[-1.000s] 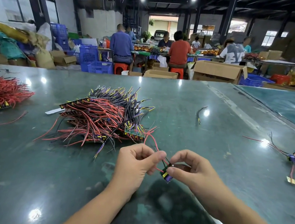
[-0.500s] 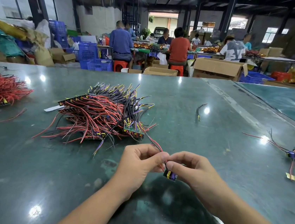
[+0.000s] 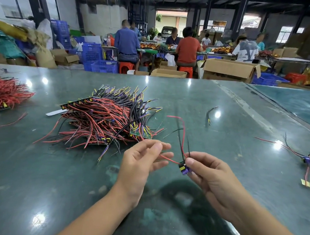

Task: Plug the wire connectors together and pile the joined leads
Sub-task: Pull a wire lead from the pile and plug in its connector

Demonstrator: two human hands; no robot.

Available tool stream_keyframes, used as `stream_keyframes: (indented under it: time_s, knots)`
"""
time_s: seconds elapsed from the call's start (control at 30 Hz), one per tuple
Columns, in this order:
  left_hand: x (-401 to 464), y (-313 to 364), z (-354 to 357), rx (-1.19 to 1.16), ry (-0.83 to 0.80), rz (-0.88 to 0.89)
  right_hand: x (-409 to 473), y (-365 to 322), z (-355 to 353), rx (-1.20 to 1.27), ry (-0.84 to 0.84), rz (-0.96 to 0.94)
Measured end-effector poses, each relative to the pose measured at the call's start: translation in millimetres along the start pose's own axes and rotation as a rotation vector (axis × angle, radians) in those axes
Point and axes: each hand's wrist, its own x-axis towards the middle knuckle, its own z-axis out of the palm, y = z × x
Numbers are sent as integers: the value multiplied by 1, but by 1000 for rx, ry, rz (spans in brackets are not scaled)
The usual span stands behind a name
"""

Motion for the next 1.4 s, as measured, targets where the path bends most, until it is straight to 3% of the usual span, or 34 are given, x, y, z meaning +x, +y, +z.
stream_keyframes:
  time_s: [0.17, 0.3, 0.5, 0.63, 0.77, 0.93, 1.03, 1.13, 1.3, 1.4]
  knots:
    - [-1, -2, 1, 17, 144, 22, 2, -1, -1, 14, 9, -67]
    - [-5, -10, 8, 181, -55, -163, 0, 3, 1, 63, -34, -75]
    - [-5, -8, 3, 184, -170, -195, -1, 0, 0, -88, -36, -5]
    - [-6, -4, -2, 134, -272, -239, -2, -8, -6, -127, -146, -26]
    - [-6, -2, -2, 105, -289, -275, -4, -10, -8, -137, -220, -12]
    - [-5, 1, 0, -30, -277, -347, -1, -8, -7, 45, -172, 50]
    - [-3, 1, 0, -108, -248, -354, 1, -8, -6, 20, -126, 24]
    - [2, 0, 0, -135, -137, -343, 6, -6, -12, -230, 1, -58]
    - [5, -1, -4, -80, -74, -370, 8, 4, -21, -1042, 193, -366]
    - [2, -3, -2, 31, -148, -386, 3, 0, -16, -1058, 89, -599]
